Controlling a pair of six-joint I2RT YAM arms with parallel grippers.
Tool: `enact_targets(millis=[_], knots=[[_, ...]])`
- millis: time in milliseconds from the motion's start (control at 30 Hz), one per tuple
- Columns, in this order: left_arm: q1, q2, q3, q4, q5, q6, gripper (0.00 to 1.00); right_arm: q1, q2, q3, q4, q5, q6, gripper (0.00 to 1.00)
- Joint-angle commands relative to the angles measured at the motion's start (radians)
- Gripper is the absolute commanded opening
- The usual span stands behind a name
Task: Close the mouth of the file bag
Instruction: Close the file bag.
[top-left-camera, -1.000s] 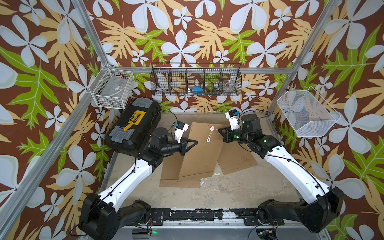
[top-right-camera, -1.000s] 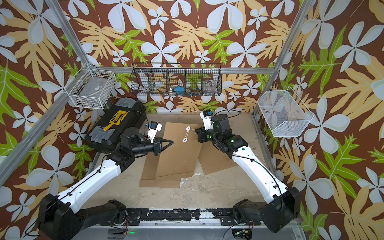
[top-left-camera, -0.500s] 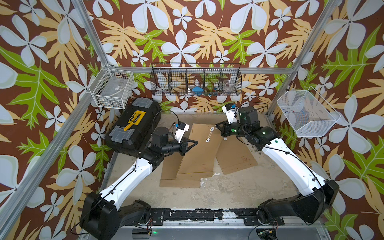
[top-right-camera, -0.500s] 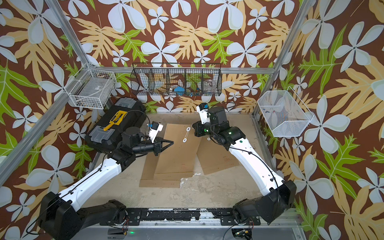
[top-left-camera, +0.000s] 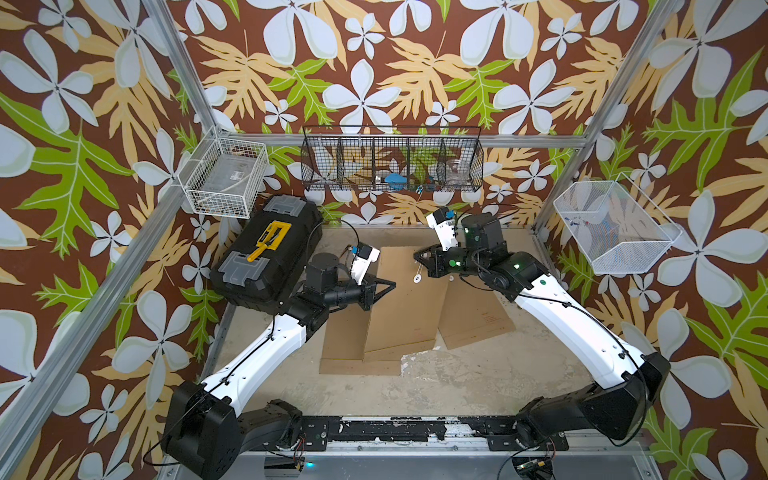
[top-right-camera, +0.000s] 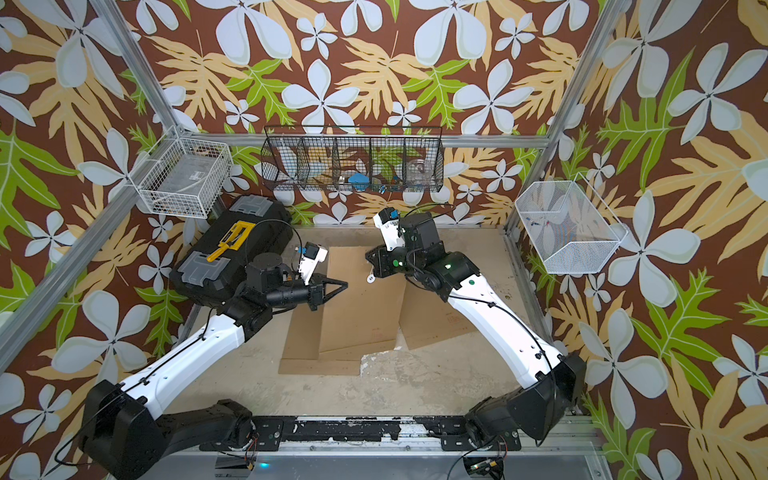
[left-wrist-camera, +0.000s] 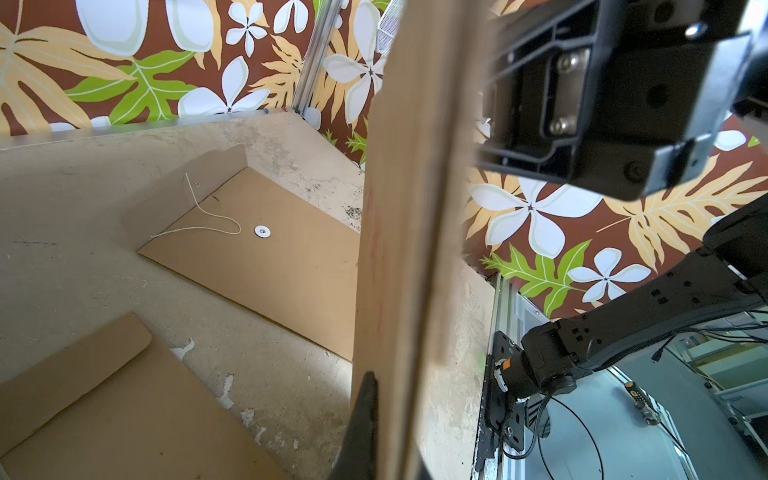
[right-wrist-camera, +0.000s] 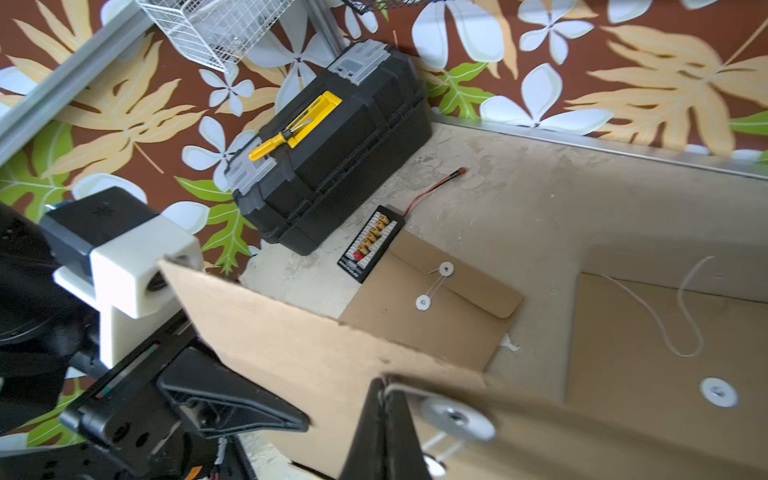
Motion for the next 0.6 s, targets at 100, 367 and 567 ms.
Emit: enact_targets(millis=[100,367,567], knots=[[0.001,-0.004,-0.003,0.016,-0.006,-0.017,0.00,0.002,-0.014,-0.087,0.100,-0.085,0.057,0.00],[0.001,-0.025,-0.024,0.064,-0.023,-0.059,0.00,-0.013,-0.049,-0.192,0.135,-0.060,0.065,0.00],[0.001,-0.036,-0.030,0.069,-0.025,-0.068,0.00,-0.049,-0.082,-0.247,0.140,-0.066,0.058,0.00]])
